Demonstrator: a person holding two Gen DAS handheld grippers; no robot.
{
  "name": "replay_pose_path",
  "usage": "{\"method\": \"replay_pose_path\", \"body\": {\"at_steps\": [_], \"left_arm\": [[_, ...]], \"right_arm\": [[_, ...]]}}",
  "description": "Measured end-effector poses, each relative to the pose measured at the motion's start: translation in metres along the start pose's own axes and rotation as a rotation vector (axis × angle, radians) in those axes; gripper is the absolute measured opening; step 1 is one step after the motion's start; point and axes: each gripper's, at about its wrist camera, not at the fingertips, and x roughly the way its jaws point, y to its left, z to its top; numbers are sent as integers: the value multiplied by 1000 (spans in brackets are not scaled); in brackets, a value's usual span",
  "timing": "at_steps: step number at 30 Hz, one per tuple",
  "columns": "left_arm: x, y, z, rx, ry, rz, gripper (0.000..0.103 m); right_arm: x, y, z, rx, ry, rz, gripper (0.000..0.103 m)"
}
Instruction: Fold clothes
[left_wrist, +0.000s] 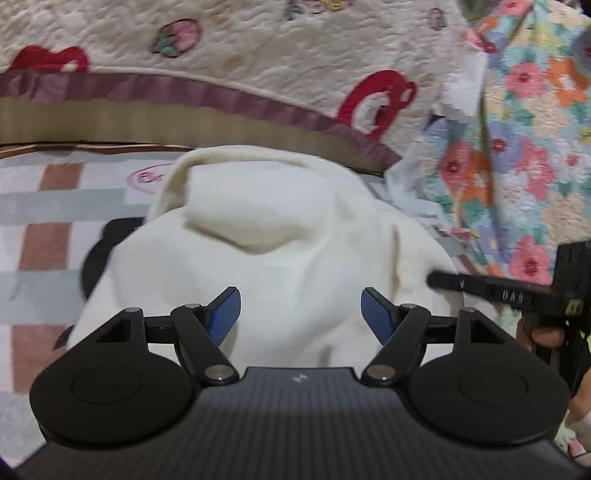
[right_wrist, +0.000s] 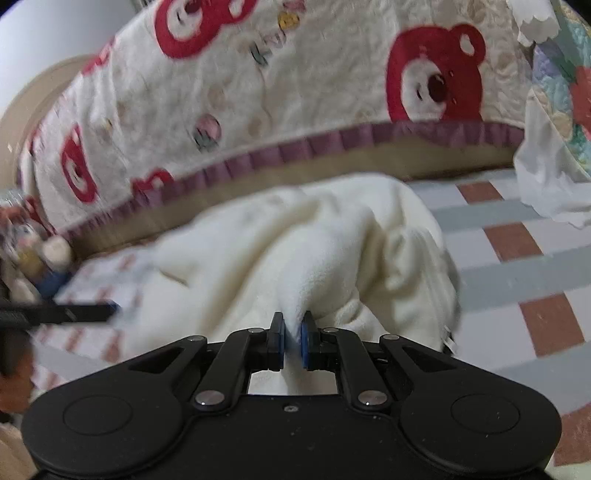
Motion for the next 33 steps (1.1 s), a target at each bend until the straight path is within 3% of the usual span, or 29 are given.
{"method": "replay_pose_path", "body": {"at_steps": [5, 10, 16, 21, 25, 30, 31, 32, 33], "left_arm": [[8, -8, 8, -14, 32, -126, 73], [31, -16, 7, 1, 110, -131, 82], [16, -3, 4, -27, 99, -114, 82], [-15, -5, -5, 68, 83, -141, 82], [-11, -21, -11, 140, 87, -174, 82], [34, -31, -2, 80, 137, -98, 84], [42, -31, 0, 83, 165, -65, 82], [51, -30, 2, 88, 198, -28, 73], [59, -30, 4, 92, 230, 9, 29]], "right_arm": [[-13, 15, 31, 64, -45, 132, 11], [-20, 38, 63, 8, -93, 166, 11], [-3, 38, 75, -102, -102, 7, 10], [19, 25, 100, -92, -71, -39, 10], [32, 27, 119, -75, -56, -38, 10], [41, 39, 130, -66, -44, 18, 10], [42, 40, 131, -54, -41, 39, 10], [43, 41, 131, -46, -39, 56, 10], [44, 43, 131, -46, -35, 73, 10]]}}
